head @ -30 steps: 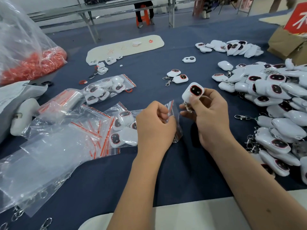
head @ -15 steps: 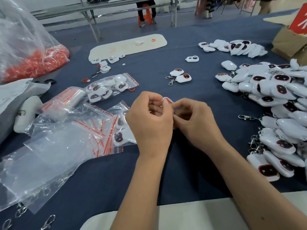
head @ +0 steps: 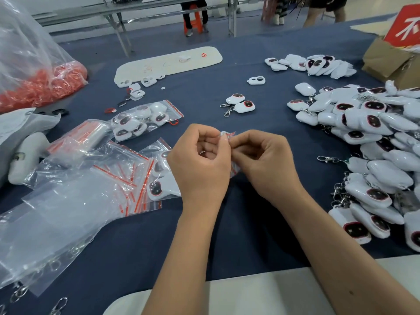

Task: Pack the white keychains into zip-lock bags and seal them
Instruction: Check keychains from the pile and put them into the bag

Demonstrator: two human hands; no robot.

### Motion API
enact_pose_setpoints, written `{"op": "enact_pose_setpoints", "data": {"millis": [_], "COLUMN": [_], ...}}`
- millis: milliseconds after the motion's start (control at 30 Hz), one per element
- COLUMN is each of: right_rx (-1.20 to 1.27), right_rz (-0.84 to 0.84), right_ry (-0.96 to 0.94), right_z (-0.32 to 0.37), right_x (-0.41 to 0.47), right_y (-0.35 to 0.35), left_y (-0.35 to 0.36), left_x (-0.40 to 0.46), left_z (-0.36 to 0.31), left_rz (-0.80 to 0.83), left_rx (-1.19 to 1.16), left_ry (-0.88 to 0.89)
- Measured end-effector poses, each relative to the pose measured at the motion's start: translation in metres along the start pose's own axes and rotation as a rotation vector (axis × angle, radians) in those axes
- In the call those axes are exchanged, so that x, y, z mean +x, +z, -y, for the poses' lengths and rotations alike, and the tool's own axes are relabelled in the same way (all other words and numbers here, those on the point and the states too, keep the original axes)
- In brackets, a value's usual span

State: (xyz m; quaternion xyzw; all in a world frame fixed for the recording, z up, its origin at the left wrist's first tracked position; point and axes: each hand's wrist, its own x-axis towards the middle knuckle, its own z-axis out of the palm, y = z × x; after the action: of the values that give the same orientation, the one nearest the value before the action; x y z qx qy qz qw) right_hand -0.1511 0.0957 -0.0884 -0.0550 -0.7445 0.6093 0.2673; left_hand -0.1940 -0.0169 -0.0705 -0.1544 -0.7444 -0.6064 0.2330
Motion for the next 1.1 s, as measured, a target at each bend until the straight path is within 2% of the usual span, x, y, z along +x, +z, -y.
{"op": "enact_pose_setpoints", "data": {"millis": [100, 233, 333, 433, 533, 667, 800, 900, 1100], "right_rx": [-0.165, -0.713, -0.999, -1.093, -1.183, -1.137, -1.051, -0.919, -0.866], "right_rz": [-0.284, -0.573, -0.663, -0.514, -0.359, -0.269, -0.134, -0.118, -0.106], "right_ry": [-0.055, -0.075, 0.067, 0.339, 0.451, 0.3, 0.249, 0.152, -0.035], "right_z": [0.002, 0.001, 0.002, 0.002, -0.001, -0.004, -0.008, -0.007, -0.004], "right_x": [0.002, 0.004, 0.008, 0.013, 0.014, 0.014, 0.015, 0.015, 0.01], "right_y": [-0.005, -0.028, -0.059, -0.083, -0.085, -0.077, -0.064, -0.06, -0.045], "left_y": [-0.002, -0.005, -0.006, -0.004, -0.002, -0.002, 0.0, 0.0, 0.001], "left_x": [0.001, -0.001, 0.0, -0.003, -0.005, -0.005, -0.007, -0.006, -0.005], "left_z": [0.001, 0.008, 0.012, 0.011, 0.011, 0.01, 0.008, 0.008, 0.008], "left_rz": [0.031, 0.053, 0.251, 0.445, 0.482, 0.39, 0.387, 0.372, 0.315], "left_rx": [0.045, 0.388, 0.534, 0.59, 0.581, 0.427, 0.372, 0.352, 0.297], "left_ry": [0.021, 0.104, 0.027, 0.026, 0.041, 0.017, 0.031, 0.028, 0.036]}}
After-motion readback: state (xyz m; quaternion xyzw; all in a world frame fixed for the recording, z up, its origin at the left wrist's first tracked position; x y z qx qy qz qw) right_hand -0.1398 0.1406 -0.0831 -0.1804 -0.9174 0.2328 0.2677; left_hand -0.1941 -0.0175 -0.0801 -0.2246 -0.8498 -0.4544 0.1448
